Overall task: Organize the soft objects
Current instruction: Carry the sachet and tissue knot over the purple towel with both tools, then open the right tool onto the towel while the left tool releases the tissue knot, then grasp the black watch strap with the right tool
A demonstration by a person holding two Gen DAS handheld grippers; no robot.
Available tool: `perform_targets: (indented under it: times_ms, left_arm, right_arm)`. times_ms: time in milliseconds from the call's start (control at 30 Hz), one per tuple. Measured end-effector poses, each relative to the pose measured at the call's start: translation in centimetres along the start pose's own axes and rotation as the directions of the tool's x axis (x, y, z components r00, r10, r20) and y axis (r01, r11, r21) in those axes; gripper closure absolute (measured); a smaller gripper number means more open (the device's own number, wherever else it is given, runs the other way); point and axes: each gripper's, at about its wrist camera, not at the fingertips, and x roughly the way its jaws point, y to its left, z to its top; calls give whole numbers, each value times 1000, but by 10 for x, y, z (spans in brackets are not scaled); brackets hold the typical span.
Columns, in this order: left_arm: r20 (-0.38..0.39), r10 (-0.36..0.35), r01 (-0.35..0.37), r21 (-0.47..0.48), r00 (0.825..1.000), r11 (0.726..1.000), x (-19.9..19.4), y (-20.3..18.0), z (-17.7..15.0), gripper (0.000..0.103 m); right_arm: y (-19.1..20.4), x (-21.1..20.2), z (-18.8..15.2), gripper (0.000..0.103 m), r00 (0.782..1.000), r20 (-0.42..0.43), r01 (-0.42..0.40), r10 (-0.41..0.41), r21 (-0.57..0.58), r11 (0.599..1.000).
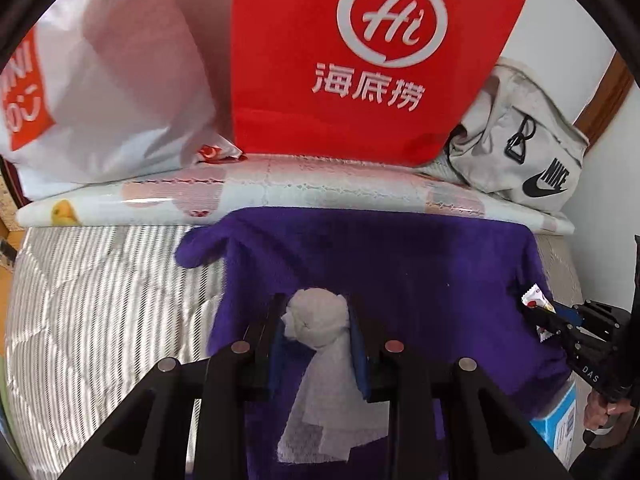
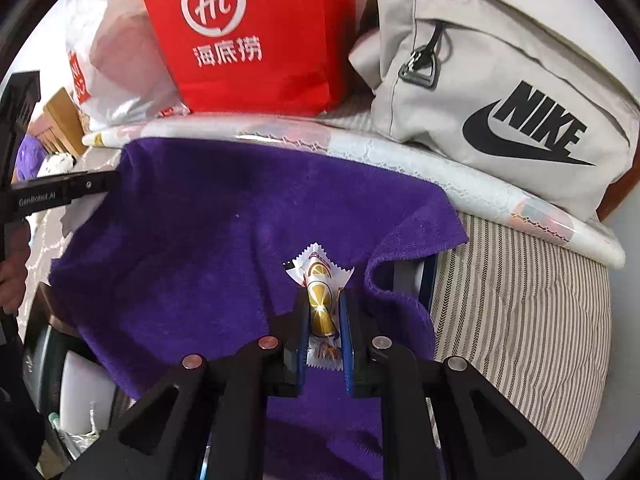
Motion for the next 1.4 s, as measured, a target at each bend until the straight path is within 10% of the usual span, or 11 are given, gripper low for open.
perform_targets:
  times_ms: [367,567,933,1400]
  left_arm:
    - [-51,17,-17,-10,999,1000,24,-1,7,74]
    - [-76,32,-33,-10,997,999,26,-2,14,57]
    - [-5,121,-121,7,993,993,-39,5,-3,45]
    - [103,87,-81,-60,991,995,-143,3,-100,45]
  right_arm:
    - [-3,20,5,77,999,-53,5,-6,-10,1000]
    - [-3,15,6,50,999,-37,-19,19,-11,1000]
    - [9,-25,0,31,997,18,70,-70,6,998]
    - [37,-122,-73,31,986,167,-37,26,62,997]
